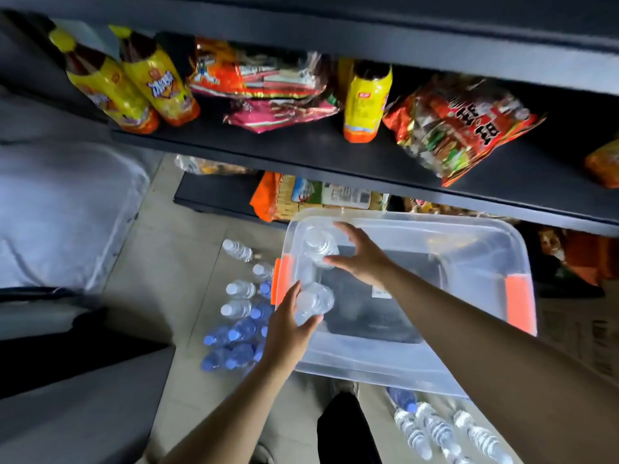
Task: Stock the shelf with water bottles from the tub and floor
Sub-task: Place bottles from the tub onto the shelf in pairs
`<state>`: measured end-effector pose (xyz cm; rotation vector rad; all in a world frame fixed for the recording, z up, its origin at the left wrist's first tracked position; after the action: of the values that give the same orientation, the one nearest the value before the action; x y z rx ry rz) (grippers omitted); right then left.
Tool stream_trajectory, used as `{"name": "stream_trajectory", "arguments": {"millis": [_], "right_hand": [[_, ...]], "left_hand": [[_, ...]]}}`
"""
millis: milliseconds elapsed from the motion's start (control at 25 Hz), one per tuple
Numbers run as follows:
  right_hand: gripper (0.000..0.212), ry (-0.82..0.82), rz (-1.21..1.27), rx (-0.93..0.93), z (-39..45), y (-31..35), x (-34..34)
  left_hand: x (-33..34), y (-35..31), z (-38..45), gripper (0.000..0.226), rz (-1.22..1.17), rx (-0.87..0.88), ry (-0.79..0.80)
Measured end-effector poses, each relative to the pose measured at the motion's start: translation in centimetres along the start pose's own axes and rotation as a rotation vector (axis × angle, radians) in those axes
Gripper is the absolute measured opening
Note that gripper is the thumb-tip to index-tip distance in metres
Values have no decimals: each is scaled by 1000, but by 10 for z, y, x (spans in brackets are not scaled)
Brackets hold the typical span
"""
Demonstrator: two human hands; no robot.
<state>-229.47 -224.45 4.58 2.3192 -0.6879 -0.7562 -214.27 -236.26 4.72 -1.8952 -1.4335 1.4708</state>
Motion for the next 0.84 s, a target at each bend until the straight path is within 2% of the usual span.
{"name": "stream_trajectory", "arguments": {"millis": [120,320,520,640,720,840], "right_hand": [[63,45,2,-42,27,10,16],[45,29,-13,-104,38,5,23],[41,25,-19,-156,37,-5,14],[39,1,99,-114,30,-13,3],[38,24,188,-91,20,-15,-3],[34,16,170,-113,-2,-6,-18]], "left_hand": [[12,1,6,58,-133,-63,-19],[21,-4,10,41,-199,-69,-111],[31,-3,15,44,-163,-28,-102],[34,-6,16,40,-134,9,-101],[31,-6,15,38,-181,-29,-125],[20,-11,6,37,-202,-74,-138]]}}
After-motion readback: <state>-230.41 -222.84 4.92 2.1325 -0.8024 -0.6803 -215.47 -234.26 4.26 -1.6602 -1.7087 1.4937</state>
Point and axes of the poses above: each hand's wrist, its own z-axis towards the middle knuckle, its own x-axis out of the palm, y = z × x, the point moved 5 cm from there along z, towards the middle knuckle, and after that the axes turned 7 degrees about x, right-handed, at the moved point
